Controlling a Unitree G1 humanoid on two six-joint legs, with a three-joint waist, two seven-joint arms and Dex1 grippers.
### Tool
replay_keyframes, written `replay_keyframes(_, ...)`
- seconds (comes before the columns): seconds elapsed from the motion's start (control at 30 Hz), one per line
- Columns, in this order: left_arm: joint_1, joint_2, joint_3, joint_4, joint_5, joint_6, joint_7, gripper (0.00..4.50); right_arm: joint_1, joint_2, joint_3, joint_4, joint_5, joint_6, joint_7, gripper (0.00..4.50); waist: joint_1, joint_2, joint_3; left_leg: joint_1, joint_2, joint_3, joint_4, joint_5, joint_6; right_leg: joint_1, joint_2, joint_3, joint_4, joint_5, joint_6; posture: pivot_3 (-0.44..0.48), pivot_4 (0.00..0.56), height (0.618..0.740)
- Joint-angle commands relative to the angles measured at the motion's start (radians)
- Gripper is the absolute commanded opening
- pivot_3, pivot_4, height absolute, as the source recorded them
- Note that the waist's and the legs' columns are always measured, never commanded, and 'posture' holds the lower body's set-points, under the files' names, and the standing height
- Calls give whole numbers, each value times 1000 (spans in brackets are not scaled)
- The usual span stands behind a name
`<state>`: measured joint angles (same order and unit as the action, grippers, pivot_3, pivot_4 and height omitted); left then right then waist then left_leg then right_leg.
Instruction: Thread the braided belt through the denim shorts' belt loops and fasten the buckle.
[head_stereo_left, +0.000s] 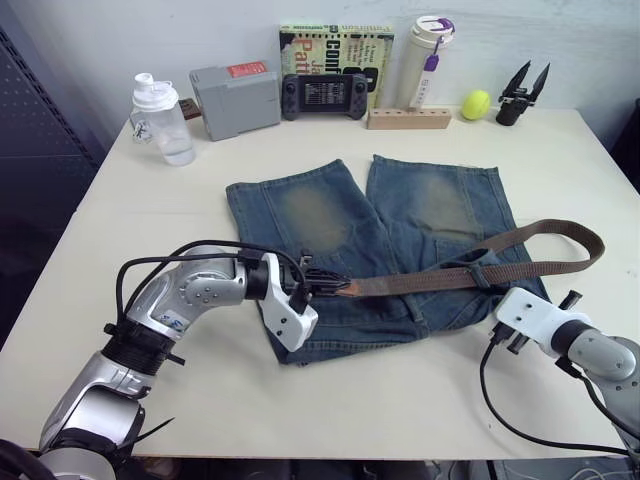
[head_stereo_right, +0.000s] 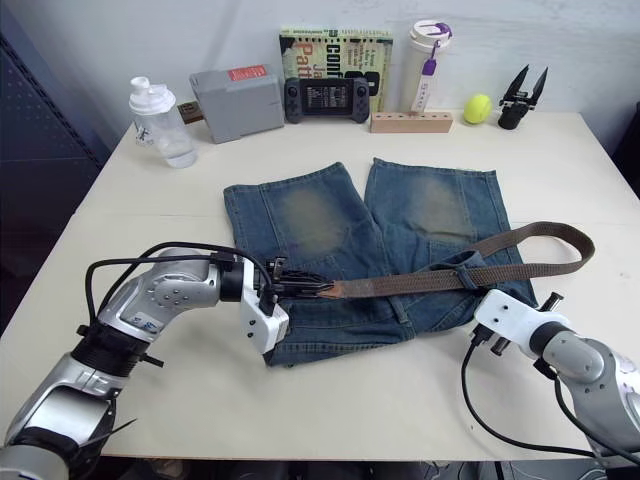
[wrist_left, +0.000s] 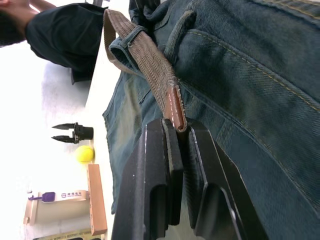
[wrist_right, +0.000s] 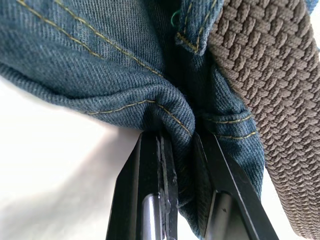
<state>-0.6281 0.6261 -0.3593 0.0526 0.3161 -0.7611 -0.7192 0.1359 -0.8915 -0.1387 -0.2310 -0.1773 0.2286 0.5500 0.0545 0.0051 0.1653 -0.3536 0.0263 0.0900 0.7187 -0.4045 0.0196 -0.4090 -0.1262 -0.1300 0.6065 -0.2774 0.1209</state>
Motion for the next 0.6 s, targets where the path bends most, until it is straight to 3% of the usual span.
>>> replay_keyframes(0.03, 3, -10, 24, -32, -17, 10, 21, 0, 13, 18, -46, -25, 42, 58, 30, 136, 0, 0, 0, 0, 0, 0, 0, 0, 0, 0, 0, 0, 0, 0, 0, 0, 150, 731)
replay_keyframes(0.1, 7, -16, 27, -35, -10, 15, 31, 0, 12, 22, -73, -55, 88, 76, 59, 136, 0, 0, 0, 0, 0, 0, 0, 0, 0, 0, 0, 0, 0, 0, 0, 0, 150, 731)
replay_keyframes(0.13, 10, -19, 29, -36, -12, 20, 35, 0, 12, 26, -93, -68, 114, 84, 73, 1154, 0, 0, 0, 0, 0, 0, 0, 0, 0, 0, 0, 0, 0, 0, 0, 0, 150, 731)
replay_keyframes(0.2, 12, -24, 33, -37, -10, 25, 42, 0, 12, 32, -146, -92, 197, 114, 122, 1855, -2, 0, 0, 0, 0, 0, 0, 0, 0, 0, 0, 0, 0, 0, 0, 0, 150, 731)
replay_keyframes(0.37, 12, -28, 34, -40, -14, 12, 56, 0, -33, -2, -323, -174, 476, 374, 262, 4347, -7, 2, 1, 0, 0, 0, 0, 0, 0, 0, 1, 1, 0, 0, 0, 0, 150, 731)
replay_keyframes(0.47, 11, -28, 36, -36, -11, 4, 66, 0, -72, -17, -415, -247, 703, 614, 320, 4467, -8, 3, 2, 0, 1, 0, 0, 0, 0, -1, 1, 1, 0, 0, 0, 0, 150, 731)
replay_keyframes(0.6, 9, -33, 38, -32, 4, -16, 90, 0, -160, 20, -484, -339, 1137, 1015, 259, 4467, -9, 3, 2, 0, 2, -1, 0, 0, 0, -1, 1, 1, 1, 0, 0, 0, 150, 731)
